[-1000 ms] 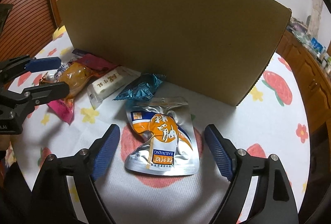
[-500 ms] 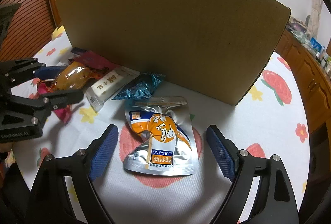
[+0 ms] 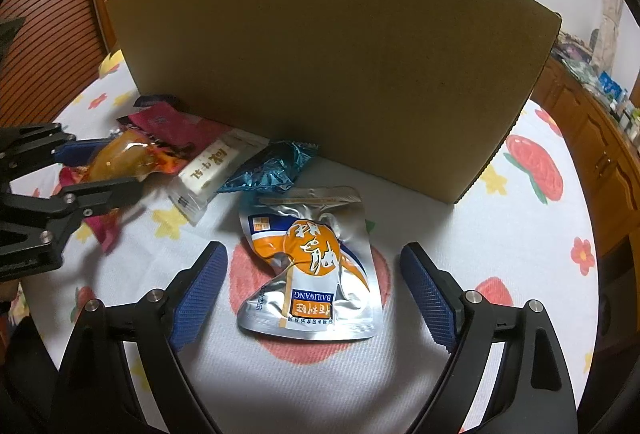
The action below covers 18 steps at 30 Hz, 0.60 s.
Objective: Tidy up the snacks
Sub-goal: 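Grasp the pink-wrapped pastry with the left tool while the right tool reaches the silver pouch, then close the right tool on the silver orange-printed pouch and lift it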
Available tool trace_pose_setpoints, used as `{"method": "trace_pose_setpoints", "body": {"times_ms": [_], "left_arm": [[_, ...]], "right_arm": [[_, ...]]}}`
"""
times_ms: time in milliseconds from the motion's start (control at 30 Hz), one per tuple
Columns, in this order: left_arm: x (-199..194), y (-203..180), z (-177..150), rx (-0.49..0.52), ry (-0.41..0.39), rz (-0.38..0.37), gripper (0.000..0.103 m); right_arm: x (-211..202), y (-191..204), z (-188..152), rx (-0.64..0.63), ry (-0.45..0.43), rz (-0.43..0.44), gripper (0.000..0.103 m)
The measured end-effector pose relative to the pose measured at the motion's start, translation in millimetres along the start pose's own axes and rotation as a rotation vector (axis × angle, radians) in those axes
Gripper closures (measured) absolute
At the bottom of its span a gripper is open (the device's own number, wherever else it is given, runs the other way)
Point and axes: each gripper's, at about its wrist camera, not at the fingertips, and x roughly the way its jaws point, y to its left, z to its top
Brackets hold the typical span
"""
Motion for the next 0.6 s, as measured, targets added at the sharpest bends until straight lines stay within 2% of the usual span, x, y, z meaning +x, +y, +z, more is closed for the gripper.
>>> {"method": "trace_pose_setpoints", "body": {"times_ms": [300,600], "left_arm": [[-29.0,7.2,-7.1,-0.037,-0.056,-0.013,0.063],[-38.7,7.9,-7.6,-0.054,-0.088,0.003,0.063]], "right_arm": [[0.1,-0.3,-0.3,0.0,0.0,0.0,0.012],[0.4,-0.7,0.0,0.001,0.001,0.006,0.011]]}}
